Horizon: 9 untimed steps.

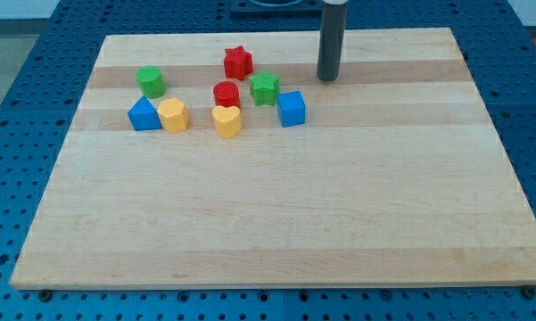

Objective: Move your arm towards blue cube

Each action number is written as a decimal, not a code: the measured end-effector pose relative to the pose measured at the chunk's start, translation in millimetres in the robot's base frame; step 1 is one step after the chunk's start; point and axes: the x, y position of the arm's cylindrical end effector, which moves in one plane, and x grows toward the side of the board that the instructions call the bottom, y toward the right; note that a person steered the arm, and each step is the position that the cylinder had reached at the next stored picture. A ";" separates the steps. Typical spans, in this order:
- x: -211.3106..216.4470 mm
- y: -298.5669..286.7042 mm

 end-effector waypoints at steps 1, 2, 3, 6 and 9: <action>-20.9 4.0; -29.3 4.0; -22.8 4.0; -18.1 5.0; 50.2 4.3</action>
